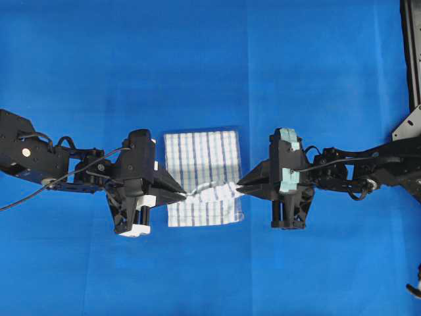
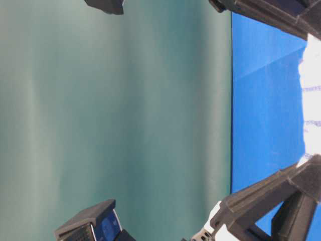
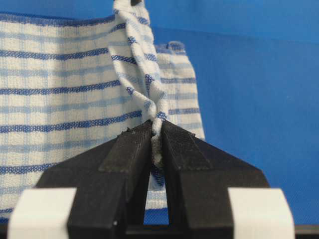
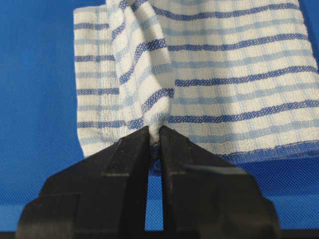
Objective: Fold the blue towel.
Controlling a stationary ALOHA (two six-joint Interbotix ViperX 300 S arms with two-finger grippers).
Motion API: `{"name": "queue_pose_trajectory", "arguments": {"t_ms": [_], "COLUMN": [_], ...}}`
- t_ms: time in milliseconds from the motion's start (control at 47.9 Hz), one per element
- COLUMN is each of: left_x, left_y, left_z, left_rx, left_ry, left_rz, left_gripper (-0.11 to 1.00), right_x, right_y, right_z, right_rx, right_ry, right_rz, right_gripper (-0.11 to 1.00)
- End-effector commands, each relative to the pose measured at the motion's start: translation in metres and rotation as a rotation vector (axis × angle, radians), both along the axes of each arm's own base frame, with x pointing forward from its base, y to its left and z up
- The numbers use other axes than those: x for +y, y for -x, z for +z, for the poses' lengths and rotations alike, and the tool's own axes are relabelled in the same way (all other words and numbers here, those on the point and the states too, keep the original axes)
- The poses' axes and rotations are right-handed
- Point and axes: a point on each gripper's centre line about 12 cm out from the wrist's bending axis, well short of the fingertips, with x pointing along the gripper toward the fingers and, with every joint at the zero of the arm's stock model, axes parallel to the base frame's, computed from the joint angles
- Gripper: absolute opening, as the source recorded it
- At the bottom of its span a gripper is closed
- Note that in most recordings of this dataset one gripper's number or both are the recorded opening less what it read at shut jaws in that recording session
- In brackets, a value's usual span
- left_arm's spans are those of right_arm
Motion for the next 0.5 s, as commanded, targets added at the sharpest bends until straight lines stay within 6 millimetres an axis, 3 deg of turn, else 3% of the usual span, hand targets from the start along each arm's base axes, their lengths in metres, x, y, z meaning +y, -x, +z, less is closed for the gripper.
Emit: {"name": "queue_pose_trajectory", "arguments": {"t_ms": [0, 146, 250, 292, 480], "left_x": [-0.0016, -0.0014, -0.0013, -0.0023, -0.0108], "left_y": [-0.003, -0.002, -0.0003, 0.0003, 0.0035], "left_z": [0.0087, 0.0082, 0.0073, 0.0069, 0.0059], "left_rx": [-0.03, -0.026, -0.019, -0.017, -0.01], "left_ry": [0.008, 0.009, 0.01, 0.009, 0.006], "left_rz": [0.0, 0.001, 0.0, -0.003, -0.03], "left_gripper": [0.04, 0.04, 0.07, 0.14, 0.7], "right_x": [0.0014, 0.0016, 0.0035, 0.0047, 0.0058], "right_y": [-0.0058, -0.0061, -0.0065, -0.0072, -0.0079], "right_z": [0.0096, 0.01, 0.0095, 0.0099, 0.0104], "right_rx": [-0.034, -0.035, -0.031, -0.033, -0.035], "right_ry": [-0.005, -0.006, -0.011, -0.011, -0.012], "right_rz": [-0.002, -0.002, 0.0, 0.003, 0.004], "right_gripper": [-0.01, 0.06, 0.2, 0.3, 0.79]}}
